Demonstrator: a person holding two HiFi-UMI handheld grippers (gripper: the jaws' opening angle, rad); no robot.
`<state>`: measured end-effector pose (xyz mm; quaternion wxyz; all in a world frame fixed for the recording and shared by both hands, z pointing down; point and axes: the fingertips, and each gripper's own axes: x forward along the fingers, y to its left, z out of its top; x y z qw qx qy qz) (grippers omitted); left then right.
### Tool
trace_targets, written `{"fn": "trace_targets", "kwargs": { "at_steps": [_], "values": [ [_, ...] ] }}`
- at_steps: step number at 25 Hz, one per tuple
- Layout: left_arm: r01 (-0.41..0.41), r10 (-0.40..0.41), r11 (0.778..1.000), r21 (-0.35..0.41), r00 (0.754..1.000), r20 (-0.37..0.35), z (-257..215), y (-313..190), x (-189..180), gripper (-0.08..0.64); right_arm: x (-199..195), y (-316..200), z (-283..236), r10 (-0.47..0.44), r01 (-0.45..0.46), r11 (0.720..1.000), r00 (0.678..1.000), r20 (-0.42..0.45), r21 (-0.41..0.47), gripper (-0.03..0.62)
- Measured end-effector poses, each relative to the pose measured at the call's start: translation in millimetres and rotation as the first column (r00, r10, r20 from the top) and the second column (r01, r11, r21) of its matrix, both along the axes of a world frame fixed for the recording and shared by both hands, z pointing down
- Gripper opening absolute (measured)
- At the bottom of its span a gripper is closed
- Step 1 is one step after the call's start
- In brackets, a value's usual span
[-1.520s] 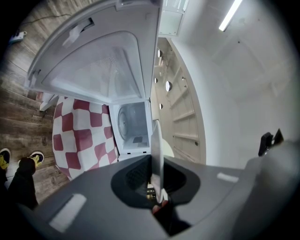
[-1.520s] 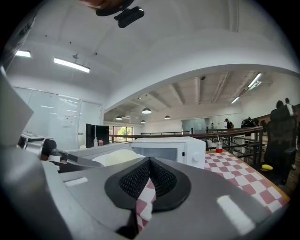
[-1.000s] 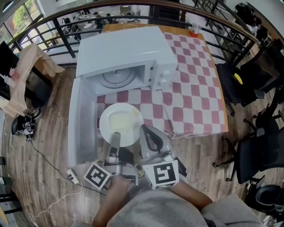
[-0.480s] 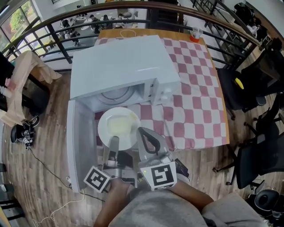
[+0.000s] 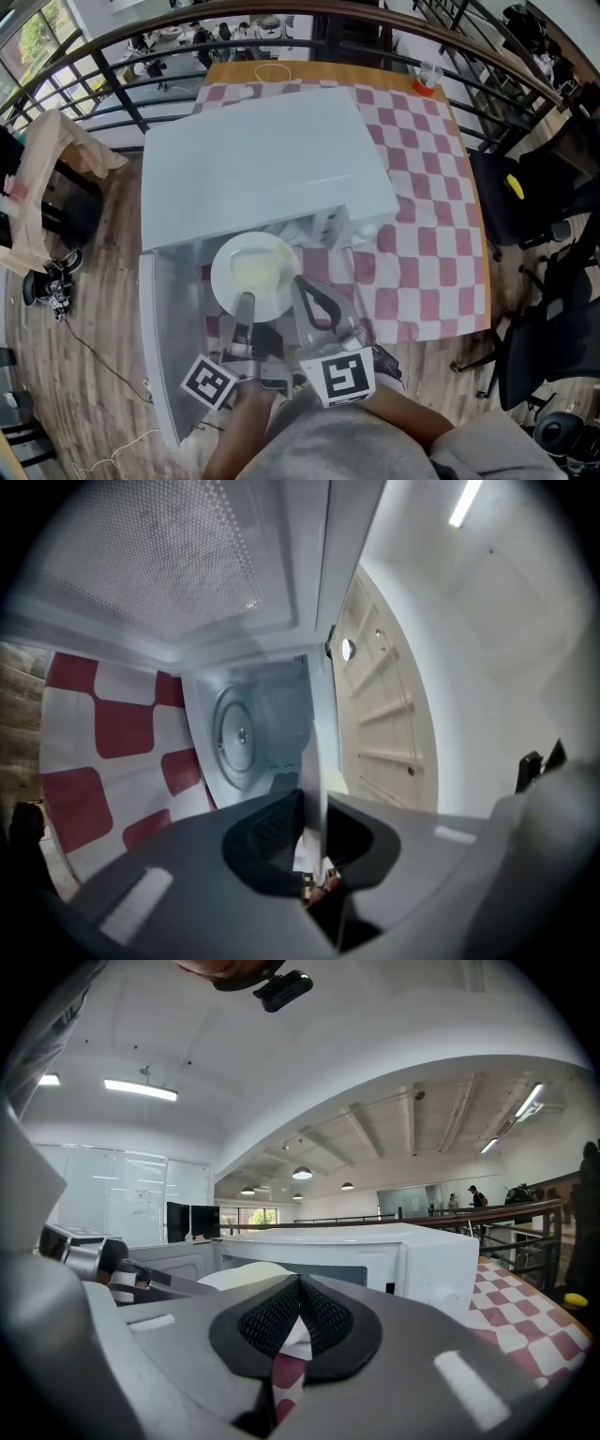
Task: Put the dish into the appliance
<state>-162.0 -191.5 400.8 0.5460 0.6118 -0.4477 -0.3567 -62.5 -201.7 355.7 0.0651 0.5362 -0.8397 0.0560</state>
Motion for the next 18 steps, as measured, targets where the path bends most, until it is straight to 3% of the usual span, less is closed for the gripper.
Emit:
{"fn": "trace_targets", "kwargs": {
  "at_steps": [18],
  "values": [
    [0.024, -0.024, 0.999, -0.029, 1.000, 0.020, 17, -27, 7, 0.028, 11, -44, 7, -0.048, 0.048, 0.999, 0.999, 0.024, -0.006, -0.002]
  ]
}}
